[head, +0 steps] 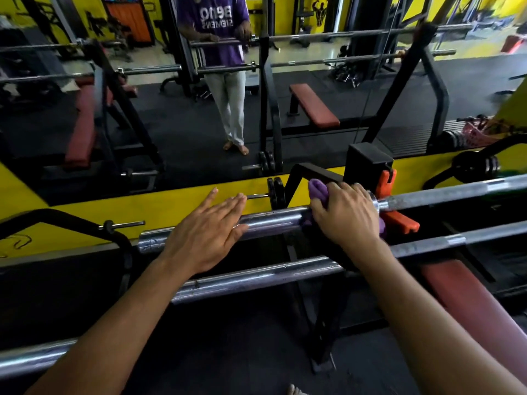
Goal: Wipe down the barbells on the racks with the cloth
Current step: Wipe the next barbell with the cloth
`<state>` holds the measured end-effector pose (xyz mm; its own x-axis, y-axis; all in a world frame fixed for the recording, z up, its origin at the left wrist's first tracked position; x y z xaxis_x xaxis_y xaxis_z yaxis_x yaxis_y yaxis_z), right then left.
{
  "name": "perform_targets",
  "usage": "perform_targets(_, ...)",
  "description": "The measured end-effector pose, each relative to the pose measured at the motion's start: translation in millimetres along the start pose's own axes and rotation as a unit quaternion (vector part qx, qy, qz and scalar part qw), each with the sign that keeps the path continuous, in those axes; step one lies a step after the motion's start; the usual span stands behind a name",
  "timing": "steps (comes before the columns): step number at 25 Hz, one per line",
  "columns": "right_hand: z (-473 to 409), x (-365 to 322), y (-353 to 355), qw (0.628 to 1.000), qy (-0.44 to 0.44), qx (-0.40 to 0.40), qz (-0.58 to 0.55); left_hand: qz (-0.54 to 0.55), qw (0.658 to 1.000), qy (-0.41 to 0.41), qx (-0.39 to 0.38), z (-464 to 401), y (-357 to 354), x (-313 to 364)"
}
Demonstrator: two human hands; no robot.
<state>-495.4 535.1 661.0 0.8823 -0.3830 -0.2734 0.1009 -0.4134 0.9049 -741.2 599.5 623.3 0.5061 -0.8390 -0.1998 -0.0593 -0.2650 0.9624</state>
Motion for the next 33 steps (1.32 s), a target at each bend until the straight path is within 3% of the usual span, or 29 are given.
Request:
perform_targets(2, -28, -29, -6, 0.992, -0.029, -0.119, 0.029, 0.018, 1.0, 0.007, -0.006, -3, -1, 2)
perform_targets(5, -19, -69, -20, 0.983, 0.076, -0.164, 0.032, 0.064, 0.998, 0.012, -0.005, -3, 2, -1)
perform_targets(7, -3, -68, -13, 0.977, 0.099, -0.17, -0.076, 0.114, 0.993, 0.015, 0.022, -3, 9, 0)
perform_targets(8, 1, -63, -6, 0.96, 0.092, -0.197, -0.177, 0.15, 0.987, 0.014, 0.046, -3, 12, 0)
perform_targets(9, 5, -57, 3, 0.92, 0.065, -0.239, -0.304, 0.202, 0.977, 0.019, 0.067, -3, 17, -1)
perform_targets(11, 15, -47, 28, 0.82, -0.015, -0.294, -0.491, 0.364, 0.924, 0.033, 0.111, -8, 30, 0)
perform_targets(12, 21, -42, 40, 0.793, -0.037, -0.301, -0.528, 0.451, 0.882, 0.027, 0.131, -12, 38, 6)
perform_targets(15, 38, -51, 69, 0.772, -0.018, -0.335, -0.54, 0.605, 0.786, -0.03, 0.126, -28, 59, 35)
perform_targets(17, 48, -59, 76, 0.776, -0.021, -0.331, -0.536, 0.647, 0.755, -0.049, 0.097, -30, 62, 43)
perform_targets(21, 73, -70, 82, 0.879, -0.025, -0.247, -0.407, 0.617, 0.774, -0.094, 0.106, -16, 68, 38)
perform_targets(22, 82, -69, 78, 0.899, -0.047, -0.224, -0.373, 0.61, 0.778, -0.094, 0.12, -13, 70, 36)
perform_targets(23, 94, -67, 70, 0.897, -0.092, -0.215, -0.376, 0.607, 0.778, -0.089, 0.132, -10, 72, 34)
perform_targets(24, 110, -67, 59, 0.863, -0.148, -0.222, -0.43, 0.611, 0.776, -0.086, 0.133, -6, 73, 33)
perform_targets(26, 145, -77, 31, 0.75, -0.234, -0.254, -0.564, 0.579, 0.8, -0.102, 0.12, 4, 72, 30)
perform_targets(29, 174, -77, 18, 0.646, -0.315, -0.176, -0.673, 0.415, 0.891, -0.127, 0.136, 25, 66, 1)
perform_targets(31, 179, -53, 26, 0.613, -0.371, -0.071, -0.694, 0.309, 0.934, -0.12, 0.137, 36, 61, -30)
perform_targets(33, 173, -38, 41, 0.639, -0.377, 0.003, -0.67, 0.238, 0.961, -0.121, 0.068, 45, 47, -48)
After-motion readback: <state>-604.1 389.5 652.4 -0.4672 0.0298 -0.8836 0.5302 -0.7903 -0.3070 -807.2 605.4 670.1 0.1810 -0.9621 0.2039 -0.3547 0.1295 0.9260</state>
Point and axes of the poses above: each hand's wrist, its own z-axis away from the middle knuckle, its own y-axis out of the back of the hand, x = y × z, the point moved 7 cm from there along -z, towards the middle knuckle, and after that the axes turned 10 degrees about -y, right-handed, at the moved point
